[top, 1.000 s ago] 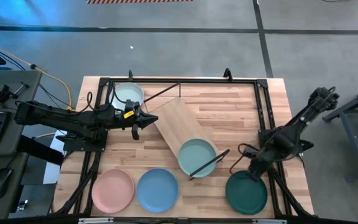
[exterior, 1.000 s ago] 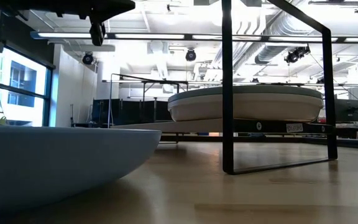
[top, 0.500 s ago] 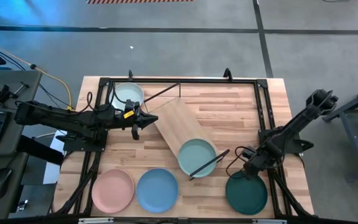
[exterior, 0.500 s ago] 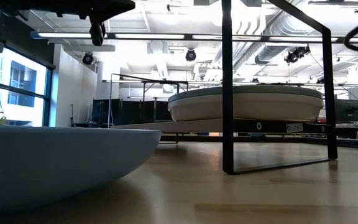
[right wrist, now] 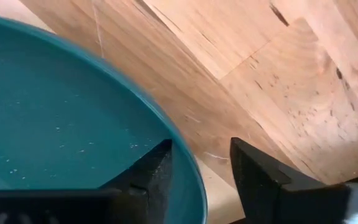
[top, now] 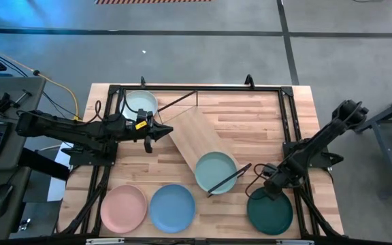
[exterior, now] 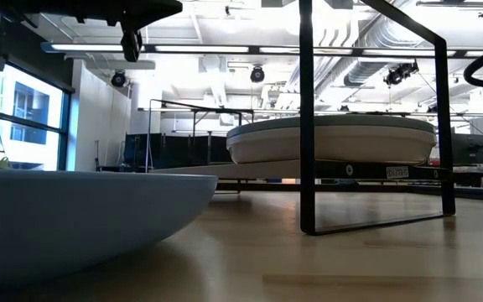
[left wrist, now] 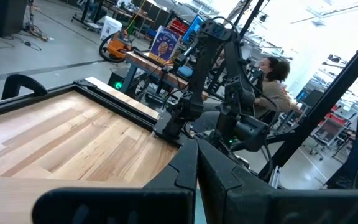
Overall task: Place and stack plates onto a shelf
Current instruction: Put the green plate on the shelf, then stack the gray plate on top of the green plate on the shelf
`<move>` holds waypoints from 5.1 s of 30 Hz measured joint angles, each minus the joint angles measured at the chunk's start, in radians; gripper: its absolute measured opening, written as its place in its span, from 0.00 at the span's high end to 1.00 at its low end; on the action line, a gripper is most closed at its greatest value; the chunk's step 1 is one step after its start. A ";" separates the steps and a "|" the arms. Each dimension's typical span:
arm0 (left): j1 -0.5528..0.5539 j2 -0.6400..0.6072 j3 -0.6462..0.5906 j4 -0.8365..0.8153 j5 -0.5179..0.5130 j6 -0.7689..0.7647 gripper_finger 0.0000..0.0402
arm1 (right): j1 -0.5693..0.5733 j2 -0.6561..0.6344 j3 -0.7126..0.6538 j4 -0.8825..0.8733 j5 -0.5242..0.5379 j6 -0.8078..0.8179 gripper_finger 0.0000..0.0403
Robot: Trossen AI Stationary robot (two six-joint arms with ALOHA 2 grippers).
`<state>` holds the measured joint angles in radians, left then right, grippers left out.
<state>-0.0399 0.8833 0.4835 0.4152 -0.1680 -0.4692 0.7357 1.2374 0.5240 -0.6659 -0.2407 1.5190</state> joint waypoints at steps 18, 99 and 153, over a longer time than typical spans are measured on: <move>0.000 0.000 0.000 0.000 -0.002 -0.026 1.00 | 0.000 -0.125 0.019 0.054 -0.005 -0.138 1.00; 0.073 -0.106 0.151 -0.108 -0.082 0.238 1.00 | -1.142 0.562 0.769 0.106 -0.050 -1.056 0.85; 0.073 -0.106 0.151 -0.257 -0.044 0.158 1.00 | -0.851 -0.284 0.045 1.051 0.207 -1.184 0.60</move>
<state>0.0334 0.7776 0.6350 0.1587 -0.2119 -0.3115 -0.1158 0.9539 0.5690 0.3847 -0.0334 0.3347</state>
